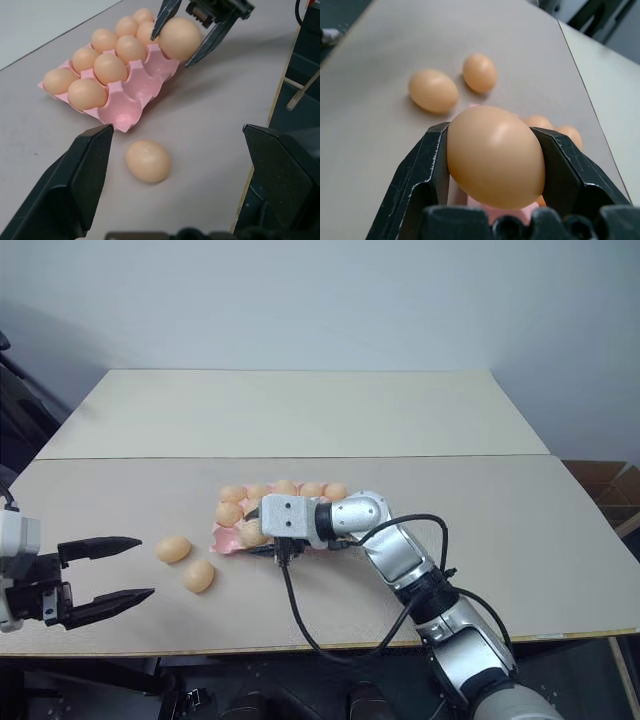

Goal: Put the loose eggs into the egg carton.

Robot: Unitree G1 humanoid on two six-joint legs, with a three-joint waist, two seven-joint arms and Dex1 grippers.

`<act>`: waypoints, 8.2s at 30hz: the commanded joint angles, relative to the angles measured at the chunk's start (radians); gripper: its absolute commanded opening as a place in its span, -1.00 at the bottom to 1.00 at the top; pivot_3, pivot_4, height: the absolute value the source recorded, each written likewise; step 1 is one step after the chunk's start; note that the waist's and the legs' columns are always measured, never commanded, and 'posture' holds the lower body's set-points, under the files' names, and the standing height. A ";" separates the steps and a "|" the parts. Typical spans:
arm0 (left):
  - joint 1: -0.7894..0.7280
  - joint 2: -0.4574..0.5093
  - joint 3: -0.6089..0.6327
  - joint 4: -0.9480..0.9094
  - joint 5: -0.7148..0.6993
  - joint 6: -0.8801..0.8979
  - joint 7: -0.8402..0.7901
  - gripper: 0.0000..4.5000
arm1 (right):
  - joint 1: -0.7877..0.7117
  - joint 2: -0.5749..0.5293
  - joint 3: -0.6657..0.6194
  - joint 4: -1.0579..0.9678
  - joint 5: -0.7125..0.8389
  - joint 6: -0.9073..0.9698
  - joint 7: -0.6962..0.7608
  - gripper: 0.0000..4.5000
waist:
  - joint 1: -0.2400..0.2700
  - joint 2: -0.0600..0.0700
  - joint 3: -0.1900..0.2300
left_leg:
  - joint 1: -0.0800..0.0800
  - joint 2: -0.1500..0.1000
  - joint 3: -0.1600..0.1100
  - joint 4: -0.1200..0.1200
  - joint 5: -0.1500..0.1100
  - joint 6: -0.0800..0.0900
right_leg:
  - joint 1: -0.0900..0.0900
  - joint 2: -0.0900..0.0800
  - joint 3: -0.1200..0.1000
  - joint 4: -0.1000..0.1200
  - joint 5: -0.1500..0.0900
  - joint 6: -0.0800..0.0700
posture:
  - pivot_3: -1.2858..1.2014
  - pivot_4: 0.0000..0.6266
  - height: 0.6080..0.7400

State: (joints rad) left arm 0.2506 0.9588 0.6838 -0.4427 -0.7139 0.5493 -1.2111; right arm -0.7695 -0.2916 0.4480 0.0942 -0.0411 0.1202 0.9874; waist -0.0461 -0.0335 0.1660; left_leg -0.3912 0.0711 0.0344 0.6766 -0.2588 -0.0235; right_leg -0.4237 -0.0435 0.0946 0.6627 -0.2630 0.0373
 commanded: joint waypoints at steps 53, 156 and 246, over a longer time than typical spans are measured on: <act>0.019 0.014 0.007 0.144 0.092 -0.070 -0.018 1.00 | 0.350 -0.574 -0.591 -0.283 0.529 0.168 0.265 1.00 | 0.001 0.000 0.000 | 0.000 0.000 0.000 -0.001 0.000 0.000 | 0.001 0.000 0.001 -0.002 0.000 0.000 | 0.03 -0.52 1.00; 0.024 -0.056 0.058 0.129 0.159 -0.132 0.078 0.98 | 0.374 -0.570 -0.597 -0.314 0.572 0.163 0.246 1.00 | 0.029 0.000 0.001 | 0.000 0.000 0.000 0.001 0.000 0.001 | 0.002 0.000 0.001 -0.002 0.000 0.001 | 0.03 -0.52 1.00; 0.066 -0.033 0.246 0.023 -0.062 0.026 -0.023 0.99 | 0.382 -0.587 -0.606 -0.298 0.638 0.185 0.308 1.00 | 0.028 0.001 0.001 | 0.001 0.000 0.000 0.002 0.000 0.001 | 0.002 0.000 0.001 -0.002 0.000 0.001 | 0.03 -0.52 1.00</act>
State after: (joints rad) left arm 0.3136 0.9286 0.8881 -0.3916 -0.7509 0.5726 -1.2414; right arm -0.3690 -0.8645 -0.1327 -0.1981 0.5742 0.3024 1.2865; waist -0.0180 -0.0329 0.1668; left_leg -0.3907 0.0711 0.0346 0.6781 -0.2592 -0.0227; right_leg -0.4215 -0.0436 0.0952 0.6611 -0.2630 0.0386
